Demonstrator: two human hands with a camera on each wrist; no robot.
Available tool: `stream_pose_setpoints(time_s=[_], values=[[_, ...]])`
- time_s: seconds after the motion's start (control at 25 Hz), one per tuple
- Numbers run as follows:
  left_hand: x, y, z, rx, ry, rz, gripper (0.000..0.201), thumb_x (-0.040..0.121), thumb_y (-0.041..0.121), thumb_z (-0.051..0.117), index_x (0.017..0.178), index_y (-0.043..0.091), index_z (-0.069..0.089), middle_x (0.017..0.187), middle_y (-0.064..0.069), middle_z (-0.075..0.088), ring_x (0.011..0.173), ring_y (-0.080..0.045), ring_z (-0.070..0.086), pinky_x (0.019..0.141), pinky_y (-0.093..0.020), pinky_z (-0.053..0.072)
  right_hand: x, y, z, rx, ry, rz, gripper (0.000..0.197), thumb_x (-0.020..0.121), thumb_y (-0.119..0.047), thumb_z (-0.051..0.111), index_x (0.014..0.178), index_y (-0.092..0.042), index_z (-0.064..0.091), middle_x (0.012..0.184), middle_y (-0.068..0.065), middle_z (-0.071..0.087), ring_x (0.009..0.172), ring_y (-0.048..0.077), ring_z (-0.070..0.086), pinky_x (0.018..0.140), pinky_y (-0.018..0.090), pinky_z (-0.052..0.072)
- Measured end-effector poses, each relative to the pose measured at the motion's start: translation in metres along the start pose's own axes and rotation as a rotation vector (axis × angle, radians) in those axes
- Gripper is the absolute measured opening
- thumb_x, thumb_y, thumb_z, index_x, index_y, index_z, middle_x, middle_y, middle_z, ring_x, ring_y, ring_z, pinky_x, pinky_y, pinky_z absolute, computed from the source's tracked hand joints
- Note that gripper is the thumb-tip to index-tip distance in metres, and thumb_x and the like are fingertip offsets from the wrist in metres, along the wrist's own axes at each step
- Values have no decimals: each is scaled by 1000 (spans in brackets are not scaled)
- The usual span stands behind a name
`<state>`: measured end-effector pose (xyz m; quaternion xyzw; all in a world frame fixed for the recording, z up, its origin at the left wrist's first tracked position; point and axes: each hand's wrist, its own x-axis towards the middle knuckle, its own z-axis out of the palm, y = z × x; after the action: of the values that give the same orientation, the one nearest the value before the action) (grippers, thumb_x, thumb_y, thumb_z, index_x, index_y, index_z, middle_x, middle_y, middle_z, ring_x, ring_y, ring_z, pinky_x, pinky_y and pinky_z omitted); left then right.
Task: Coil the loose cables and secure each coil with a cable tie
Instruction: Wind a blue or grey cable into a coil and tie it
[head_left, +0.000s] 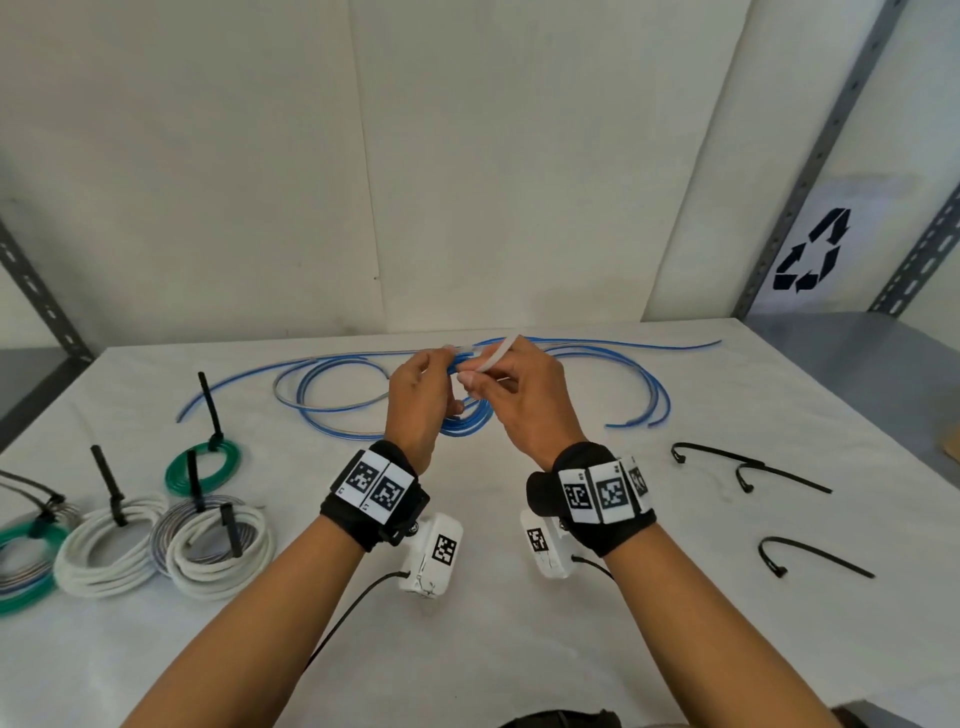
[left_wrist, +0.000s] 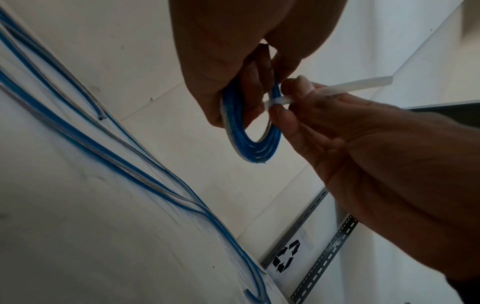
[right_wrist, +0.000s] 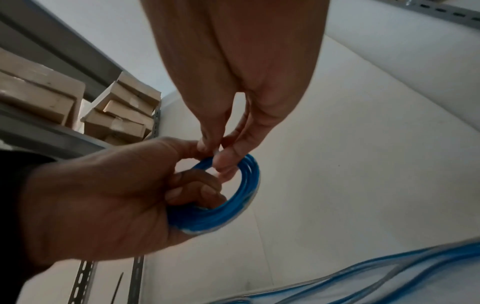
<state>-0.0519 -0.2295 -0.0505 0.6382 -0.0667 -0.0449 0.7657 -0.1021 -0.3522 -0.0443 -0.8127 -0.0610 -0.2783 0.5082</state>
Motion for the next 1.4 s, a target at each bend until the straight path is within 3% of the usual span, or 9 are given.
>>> stream_pose_setpoints(time_s=[0.12,0.24,0.32,0.44,0.56,0.92,1.12,1.24,1.4], values=[[0,5,-2,6,-26,95,20,101,17,54,103,6,70,71,5,64,54,-6,51,59,-26,47,-2,-1,4,43,10,-14,14,88,-6,74,102,-6,77,97,8,69,87,14,71,78,28,60],[1,9,-7,-32,-19,135,15,101,17,56,95,10,68,65,5,63,53,-9,50,59,-27,46,-7,-11,6,219,17,48,15,90,-5,72,104,-7,74,97,6,73,87,12,73,79,22,56],[1,11,-8,-54,-2,151,14,101,16,56,93,11,66,58,12,59,50,-7,47,60,-28,45,-10,-19,4,328,24,64,9,95,-7,66,99,-2,73,83,11,71,71,15,70,68,21,55],[0,14,-10,-42,19,190,12,101,15,56,95,10,65,54,14,55,47,-6,43,61,-31,43,-13,-27,1,348,6,106,22,101,-18,58,94,-2,72,62,5,55,53,14,46,49,21,39],[-1,15,-11,6,16,274,11,101,16,58,95,10,65,60,12,57,51,-10,44,57,-28,44,-12,-31,1,393,-16,240,25,102,-19,58,84,-3,67,68,-3,60,56,13,39,49,22,31],[-3,14,-14,96,-36,401,11,102,21,59,99,12,67,72,1,63,58,-18,46,55,-25,44,-10,-37,-1,517,2,386,24,99,-10,55,79,-8,66,82,11,62,56,11,36,47,21,25],[-5,14,-15,174,-44,480,10,102,19,59,98,13,67,74,-20,63,56,-28,44,54,-37,43,-10,-35,-3,525,21,415,22,99,-10,55,82,-7,67,84,18,54,57,13,35,45,20,26],[-8,13,-15,264,-64,584,11,102,18,59,99,10,66,75,-12,68,63,-38,58,57,-47,47,-5,-34,-4,519,36,436,21,99,-14,58,84,-4,68,81,18,52,55,13,35,45,19,26],[-6,11,-17,326,-100,597,12,102,20,60,100,11,67,75,-5,69,62,-32,61,58,-49,50,-2,-25,0,393,80,436,31,98,-27,64,92,3,71,67,5,53,54,10,39,46,20,31]])
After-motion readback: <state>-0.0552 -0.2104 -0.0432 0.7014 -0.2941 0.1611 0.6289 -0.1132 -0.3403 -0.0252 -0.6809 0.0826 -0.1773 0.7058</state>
